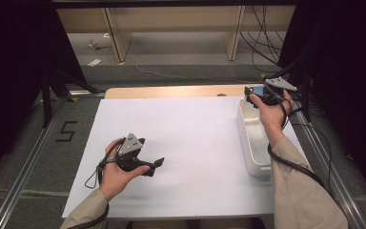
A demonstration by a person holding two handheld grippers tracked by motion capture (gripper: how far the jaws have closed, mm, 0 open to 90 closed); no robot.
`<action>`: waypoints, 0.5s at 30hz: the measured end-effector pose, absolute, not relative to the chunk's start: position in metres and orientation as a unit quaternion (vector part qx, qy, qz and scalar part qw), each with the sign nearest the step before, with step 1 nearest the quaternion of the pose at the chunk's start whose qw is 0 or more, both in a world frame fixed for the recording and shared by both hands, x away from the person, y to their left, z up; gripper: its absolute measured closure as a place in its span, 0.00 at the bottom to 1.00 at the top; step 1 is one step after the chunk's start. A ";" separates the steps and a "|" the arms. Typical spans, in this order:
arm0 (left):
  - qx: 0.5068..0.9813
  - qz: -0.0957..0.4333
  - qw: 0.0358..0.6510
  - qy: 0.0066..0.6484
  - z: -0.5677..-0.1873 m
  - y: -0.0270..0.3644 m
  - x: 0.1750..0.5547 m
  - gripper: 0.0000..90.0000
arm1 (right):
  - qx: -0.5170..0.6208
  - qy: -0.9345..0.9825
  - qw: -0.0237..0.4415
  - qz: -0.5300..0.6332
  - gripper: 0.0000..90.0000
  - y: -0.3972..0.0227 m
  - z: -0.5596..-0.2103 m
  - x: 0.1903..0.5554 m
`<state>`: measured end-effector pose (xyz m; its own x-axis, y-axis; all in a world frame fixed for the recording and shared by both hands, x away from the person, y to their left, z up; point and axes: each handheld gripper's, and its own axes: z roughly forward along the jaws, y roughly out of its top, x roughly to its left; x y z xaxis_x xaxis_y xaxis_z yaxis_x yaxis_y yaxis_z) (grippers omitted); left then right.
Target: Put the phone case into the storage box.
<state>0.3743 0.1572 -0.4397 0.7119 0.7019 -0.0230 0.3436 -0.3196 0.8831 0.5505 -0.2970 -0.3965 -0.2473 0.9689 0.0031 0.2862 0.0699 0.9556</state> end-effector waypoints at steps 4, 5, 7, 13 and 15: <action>0.791 0.186 0.480 0.330 -0.440 0.157 0.374 0.00 | 0.496 0.635 0.363 0.468 0.20 -0.297 -0.397 0.551; 0.791 0.186 0.480 0.331 -0.440 0.157 0.374 0.00 | 0.496 0.635 0.362 0.468 0.20 -0.297 -0.398 0.552; 0.790 0.187 0.481 0.331 -0.440 0.157 0.374 0.00 | 0.495 0.636 0.362 0.468 0.20 -0.296 -0.399 0.552; 0.790 0.187 0.481 0.331 -0.440 0.158 0.374 0.00 | 0.496 0.637 0.362 0.466 0.20 -0.295 -0.400 0.553; 0.790 0.187 0.481 0.331 -0.440 0.158 0.374 0.00 | 0.496 0.638 0.361 0.465 0.20 -0.295 -0.400 0.554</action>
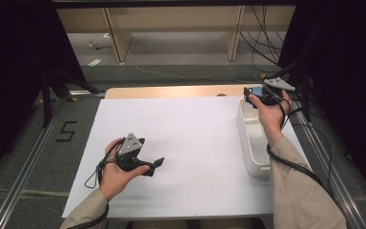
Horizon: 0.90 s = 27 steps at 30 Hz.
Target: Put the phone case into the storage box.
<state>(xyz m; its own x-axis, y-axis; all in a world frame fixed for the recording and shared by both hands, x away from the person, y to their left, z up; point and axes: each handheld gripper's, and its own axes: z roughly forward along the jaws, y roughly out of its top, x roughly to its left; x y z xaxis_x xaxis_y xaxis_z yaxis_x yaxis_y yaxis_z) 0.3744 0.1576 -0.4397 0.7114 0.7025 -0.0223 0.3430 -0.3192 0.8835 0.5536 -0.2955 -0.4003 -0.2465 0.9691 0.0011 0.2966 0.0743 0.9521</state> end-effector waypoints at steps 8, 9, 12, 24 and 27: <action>0.790 0.187 0.481 0.331 -0.440 0.157 0.374 0.00 | 0.495 0.640 0.362 0.463 0.20 -0.295 -0.402 0.555; 0.790 0.187 0.481 0.331 -0.440 0.157 0.374 0.00 | 0.496 0.639 0.361 0.464 0.20 -0.295 -0.402 0.556; 0.790 0.187 0.481 0.331 -0.440 0.158 0.374 0.00 | 0.496 0.641 0.360 0.462 0.20 -0.294 -0.403 0.556; 0.791 0.187 0.480 0.331 -0.440 0.157 0.374 0.00 | 0.497 0.644 0.359 0.458 0.20 -0.294 -0.406 0.558; 0.791 0.186 0.480 0.330 -0.440 0.157 0.374 0.00 | 0.496 0.645 0.358 0.459 0.20 -0.294 -0.407 0.559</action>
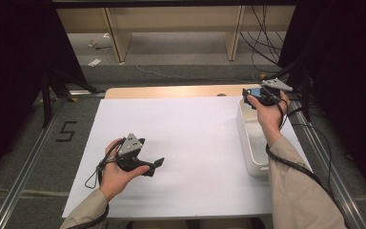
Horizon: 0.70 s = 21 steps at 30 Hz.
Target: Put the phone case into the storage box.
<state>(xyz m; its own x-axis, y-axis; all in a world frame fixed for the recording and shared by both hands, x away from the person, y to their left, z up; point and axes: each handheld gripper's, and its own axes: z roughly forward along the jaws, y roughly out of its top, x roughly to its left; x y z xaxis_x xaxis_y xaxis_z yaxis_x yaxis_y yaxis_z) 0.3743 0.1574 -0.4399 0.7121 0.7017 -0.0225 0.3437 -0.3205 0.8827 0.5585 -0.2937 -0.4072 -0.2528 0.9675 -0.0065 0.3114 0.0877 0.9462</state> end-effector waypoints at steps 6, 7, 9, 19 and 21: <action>0.792 0.186 0.479 0.331 -0.441 0.158 0.375 0.00 | 0.497 0.647 0.357 0.456 0.20 -0.292 -0.410 0.560; 0.791 0.185 0.479 0.331 -0.441 0.158 0.375 0.00 | 0.498 0.647 0.356 0.455 0.20 -0.292 -0.410 0.561; 0.791 0.185 0.479 0.331 -0.441 0.158 0.374 0.00 | 0.497 0.647 0.356 0.455 0.20 -0.292 -0.411 0.561; 0.792 0.184 0.479 0.331 -0.441 0.158 0.375 0.00 | 0.500 0.648 0.355 0.451 0.20 -0.293 -0.414 0.562; 0.792 0.184 0.479 0.331 -0.441 0.158 0.375 0.00 | 0.500 0.649 0.355 0.451 0.20 -0.293 -0.414 0.562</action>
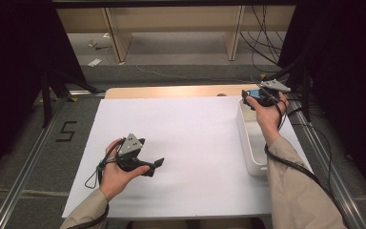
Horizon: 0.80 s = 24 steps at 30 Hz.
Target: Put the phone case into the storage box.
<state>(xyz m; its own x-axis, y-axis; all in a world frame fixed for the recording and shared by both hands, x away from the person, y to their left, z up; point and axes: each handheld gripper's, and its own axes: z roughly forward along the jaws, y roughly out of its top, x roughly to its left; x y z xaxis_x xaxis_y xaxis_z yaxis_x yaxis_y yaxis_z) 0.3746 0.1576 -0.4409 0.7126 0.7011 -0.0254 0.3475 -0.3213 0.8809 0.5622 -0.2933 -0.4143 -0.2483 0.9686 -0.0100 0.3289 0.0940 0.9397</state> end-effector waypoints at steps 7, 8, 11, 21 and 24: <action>0.792 0.184 0.479 0.331 -0.441 0.157 0.375 0.00 | 0.500 0.650 0.353 0.450 0.20 -0.293 -0.416 0.563; 0.792 0.184 0.479 0.331 -0.441 0.157 0.375 0.00 | 0.500 0.651 0.352 0.450 0.20 -0.293 -0.416 0.563; 0.792 0.184 0.479 0.331 -0.441 0.157 0.375 0.00 | 0.499 0.651 0.354 0.450 0.20 -0.293 -0.416 0.564; 0.792 0.184 0.479 0.332 -0.441 0.157 0.374 0.00 | 0.497 0.650 0.358 0.449 0.20 -0.292 -0.417 0.565; 0.792 0.184 0.479 0.331 -0.441 0.157 0.375 0.00 | 0.497 0.649 0.358 0.450 0.20 -0.291 -0.418 0.565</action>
